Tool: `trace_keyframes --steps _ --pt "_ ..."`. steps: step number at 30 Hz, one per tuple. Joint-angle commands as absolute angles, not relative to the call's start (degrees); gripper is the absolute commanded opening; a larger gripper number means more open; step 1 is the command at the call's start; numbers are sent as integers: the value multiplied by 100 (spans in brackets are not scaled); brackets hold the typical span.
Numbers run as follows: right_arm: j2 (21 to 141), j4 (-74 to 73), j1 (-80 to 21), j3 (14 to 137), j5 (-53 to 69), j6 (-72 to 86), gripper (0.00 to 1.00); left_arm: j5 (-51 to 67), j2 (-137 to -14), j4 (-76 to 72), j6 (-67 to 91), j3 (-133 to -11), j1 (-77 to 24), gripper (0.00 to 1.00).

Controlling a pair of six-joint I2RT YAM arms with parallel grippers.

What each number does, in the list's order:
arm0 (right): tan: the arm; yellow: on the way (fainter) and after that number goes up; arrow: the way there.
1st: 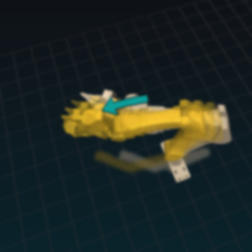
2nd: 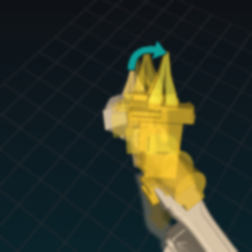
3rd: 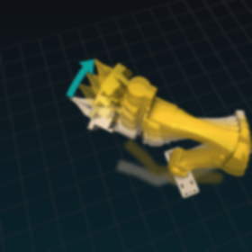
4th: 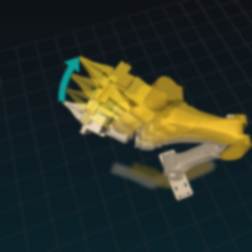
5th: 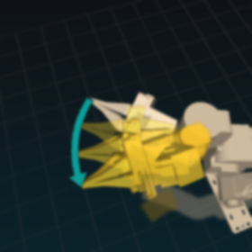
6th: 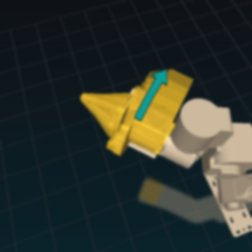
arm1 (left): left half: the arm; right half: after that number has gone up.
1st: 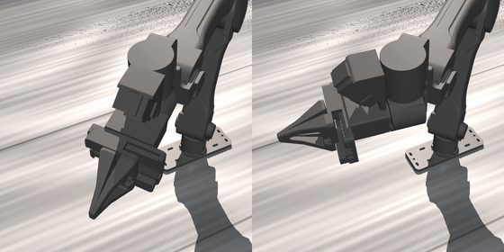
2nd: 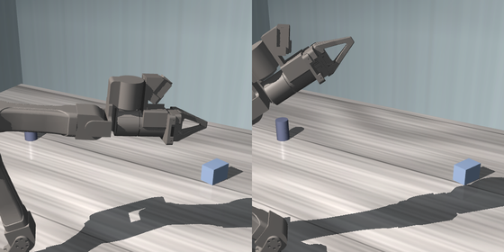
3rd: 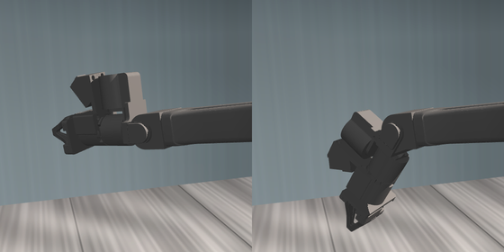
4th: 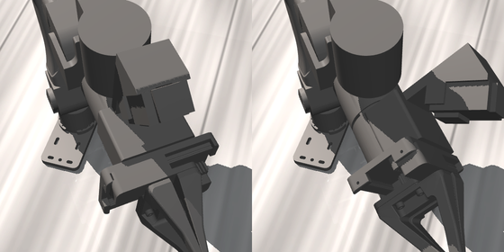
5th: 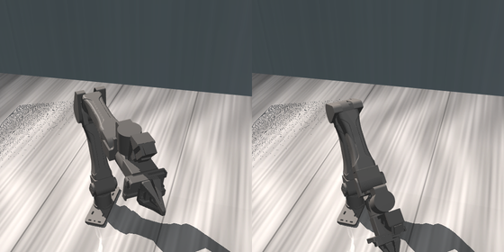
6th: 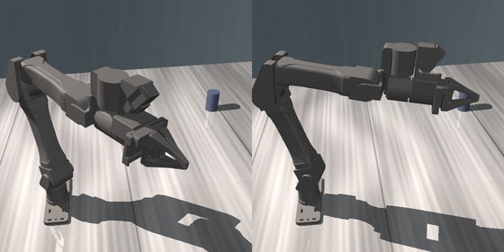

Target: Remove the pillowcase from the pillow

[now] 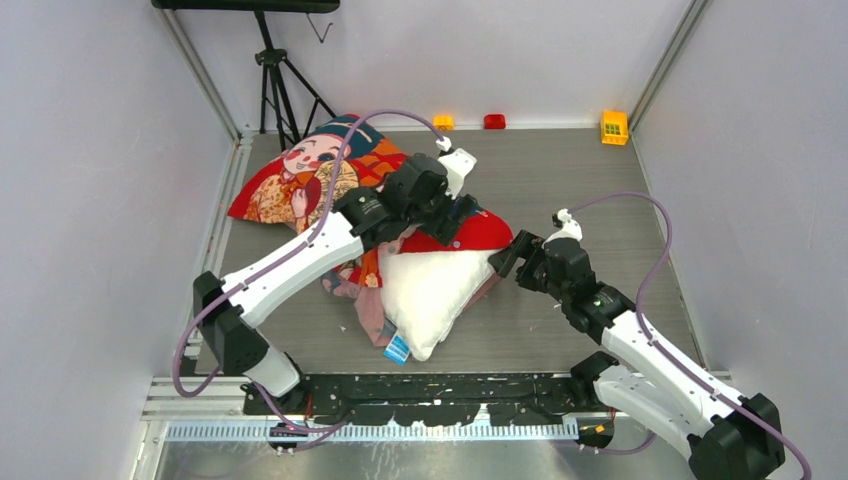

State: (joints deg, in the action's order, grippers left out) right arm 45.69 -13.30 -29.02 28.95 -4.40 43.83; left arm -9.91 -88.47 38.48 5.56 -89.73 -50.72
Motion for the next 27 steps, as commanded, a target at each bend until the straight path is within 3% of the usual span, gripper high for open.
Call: trace_keyframes --steps 1,9,14,23,27 --pt "4769 -822 -2872 3166 -1116 4796 84 -698 -8860 4297 697 -9438 -5100 75" --pt "4911 -486 -2751 3303 -1294 4847 83 -1965 -8305 5041 1318 -9227 -6497 75" --pt "5010 -245 -2670 3313 -1186 4899 82 -2770 -8216 4939 1904 -8661 -7568 82" --pt "5237 -93 -2628 3372 -786 5031 81 -3165 -8761 4721 1971 -8202 -7734 99" --pt "5229 -112 -2612 3378 -713 5027 81 -3748 -9148 4837 1867 -8217 -7735 100"
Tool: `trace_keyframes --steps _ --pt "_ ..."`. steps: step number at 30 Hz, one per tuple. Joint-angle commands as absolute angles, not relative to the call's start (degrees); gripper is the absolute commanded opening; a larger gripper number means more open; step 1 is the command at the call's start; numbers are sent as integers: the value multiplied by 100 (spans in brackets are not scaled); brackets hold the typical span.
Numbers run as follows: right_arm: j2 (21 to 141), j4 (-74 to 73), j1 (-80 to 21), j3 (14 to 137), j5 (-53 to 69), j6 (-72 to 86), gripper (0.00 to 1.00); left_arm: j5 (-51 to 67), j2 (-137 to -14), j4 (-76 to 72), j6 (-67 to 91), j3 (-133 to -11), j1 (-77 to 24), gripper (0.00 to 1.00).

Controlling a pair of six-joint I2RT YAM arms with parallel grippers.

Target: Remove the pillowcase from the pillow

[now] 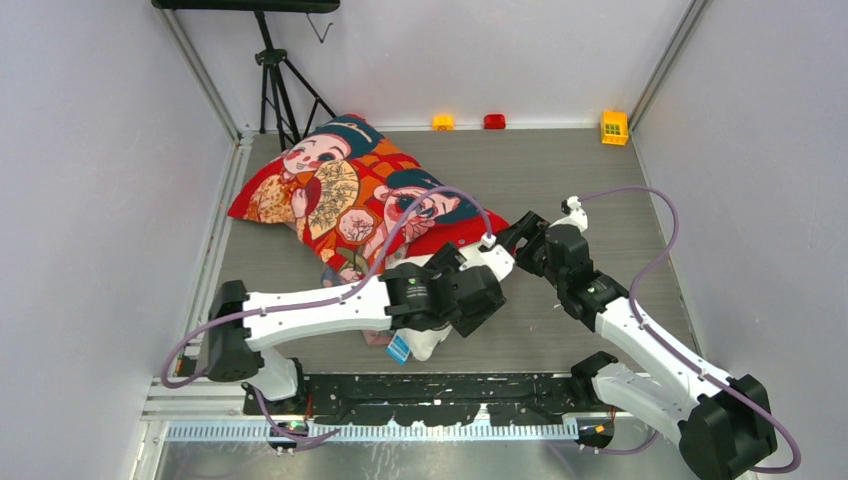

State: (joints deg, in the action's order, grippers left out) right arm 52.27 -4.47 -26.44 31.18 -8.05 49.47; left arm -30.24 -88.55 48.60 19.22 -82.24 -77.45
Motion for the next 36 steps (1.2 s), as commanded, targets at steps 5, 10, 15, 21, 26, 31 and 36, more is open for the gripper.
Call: trace_keyframes --steps 5,10,15,21,26,31,36 --pt "5351 -70 -2556 3401 -664 5021 81 -4354 -9600 4631 1969 -7991 -7723 100" --pt "5726 323 -2340 3432 -387 5204 81 -4952 -9935 4895 2495 -7880 -7572 100" --pt "6200 859 -2020 3468 210 5593 80 -5116 -9810 4981 2566 -7745 -7553 78" --pt "6560 1085 -1687 3575 267 5644 80 -5324 -9459 5296 2738 -7626 -7533 3" --pt "7147 1338 -1517 3891 749 5564 79 -4624 -8900 5386 2466 -7789 -7525 0" --pt "7850 1394 -1517 4402 1410 5519 79 -3085 -8108 5079 2084 -7901 -7481 0" --pt "8524 1790 -1515 4780 1649 5732 79 -1366 -7203 4396 1972 -7735 -7132 0"
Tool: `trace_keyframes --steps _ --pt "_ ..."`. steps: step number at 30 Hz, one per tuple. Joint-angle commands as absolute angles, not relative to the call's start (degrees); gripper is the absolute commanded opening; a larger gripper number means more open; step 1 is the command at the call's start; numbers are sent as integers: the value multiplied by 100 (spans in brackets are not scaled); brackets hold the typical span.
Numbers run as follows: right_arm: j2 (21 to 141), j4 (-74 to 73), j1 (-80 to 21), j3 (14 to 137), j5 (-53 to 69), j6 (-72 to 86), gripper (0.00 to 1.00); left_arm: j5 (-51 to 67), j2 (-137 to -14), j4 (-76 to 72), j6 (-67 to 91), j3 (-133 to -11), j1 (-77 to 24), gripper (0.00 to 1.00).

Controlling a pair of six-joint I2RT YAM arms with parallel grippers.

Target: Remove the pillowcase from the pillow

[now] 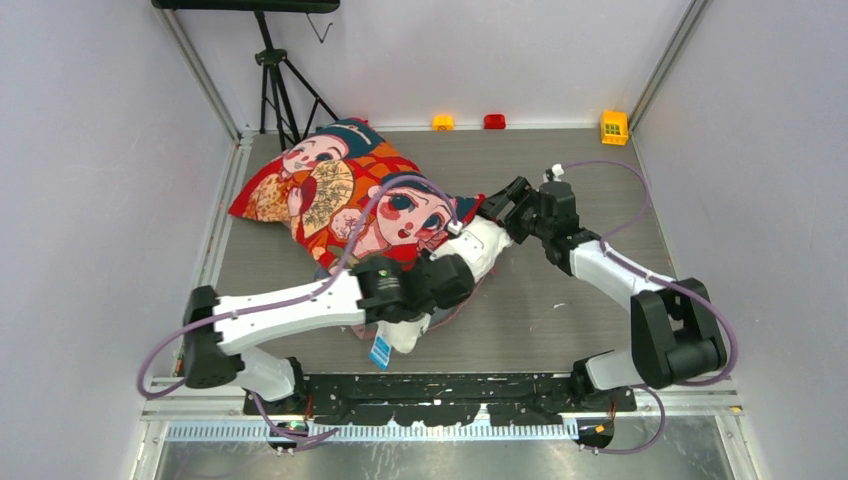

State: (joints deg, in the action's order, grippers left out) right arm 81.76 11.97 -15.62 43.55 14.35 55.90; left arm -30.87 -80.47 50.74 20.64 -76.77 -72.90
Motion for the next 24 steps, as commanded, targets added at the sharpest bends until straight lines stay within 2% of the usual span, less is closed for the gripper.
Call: trace_keyframes --steps 1,4,8,14,21,24 --pt "8643 1823 -1513 4856 1645 5749 79 -1054 -7040 4260 2022 -7704 -7047 0" --pt "9248 2094 -1515 5215 1590 5877 80 235 -6550 3748 2091 -7512 -6862 0" --pt "9751 2040 -1513 5641 1680 5937 79 1143 -6456 3246 2032 -7252 -6827 0" --pt "9446 1419 -1506 5679 1532 5539 80 1267 -6537 2893 2377 -6875 -6236 0" --pt "8405 -177 -1221 5736 903 4845 90 1417 -6857 2510 2592 -6714 -5553 0" --pt "7900 -887 -1058 5771 507 4578 98 1325 -6953 2459 2839 -6688 -5207 0"
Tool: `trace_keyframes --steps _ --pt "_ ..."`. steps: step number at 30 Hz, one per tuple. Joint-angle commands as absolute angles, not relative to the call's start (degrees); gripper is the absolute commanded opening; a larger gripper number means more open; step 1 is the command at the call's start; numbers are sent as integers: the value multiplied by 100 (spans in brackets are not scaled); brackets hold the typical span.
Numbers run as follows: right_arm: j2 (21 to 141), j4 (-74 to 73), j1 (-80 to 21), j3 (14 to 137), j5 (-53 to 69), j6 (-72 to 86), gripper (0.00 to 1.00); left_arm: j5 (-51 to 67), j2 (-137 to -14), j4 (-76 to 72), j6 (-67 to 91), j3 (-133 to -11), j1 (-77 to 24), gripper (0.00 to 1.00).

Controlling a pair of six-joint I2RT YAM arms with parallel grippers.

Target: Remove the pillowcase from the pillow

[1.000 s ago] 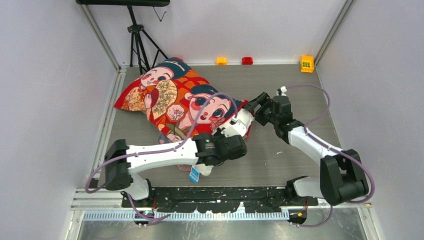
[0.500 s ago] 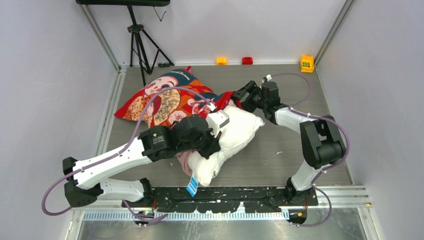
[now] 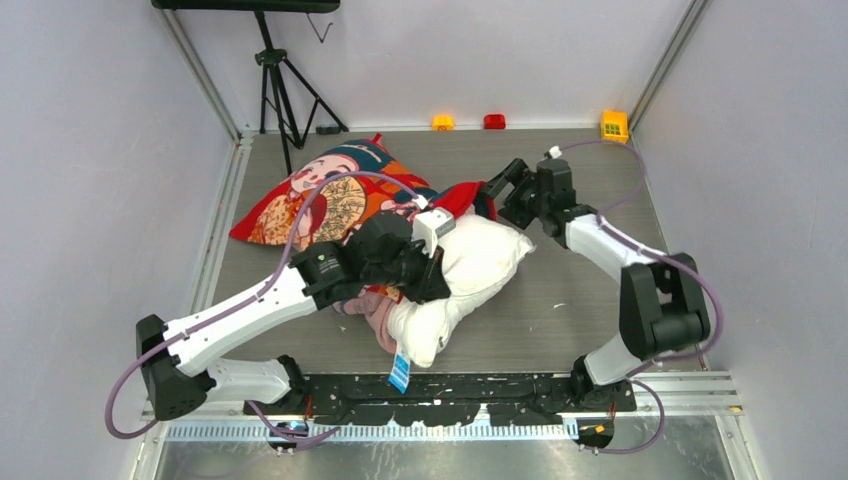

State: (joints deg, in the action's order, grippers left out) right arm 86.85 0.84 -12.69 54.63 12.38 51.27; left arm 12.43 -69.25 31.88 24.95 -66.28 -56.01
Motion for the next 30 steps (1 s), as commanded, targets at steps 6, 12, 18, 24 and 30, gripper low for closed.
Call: trace_keyframes --steps 6,12,18,24,30 --pt "6648 -2020 -980 5807 -237 4177 100 1303 -7014 2260 2989 -6744 -4695 0" --pt "5736 -2643 -977 6007 488 4532 100 1368 -7271 2218 2962 -7055 -4641 0" --pt "5411 -2184 -1027 5460 2032 6091 100 1485 -7472 2042 3047 -7281 -4623 0" --pt "5327 -1916 -1719 5030 1750 6544 100 1700 -7606 1798 3132 -7326 -4615 0" --pt "6053 -1995 -2695 5101 941 7108 100 1816 -7604 1577 3276 -7266 -4614 0"
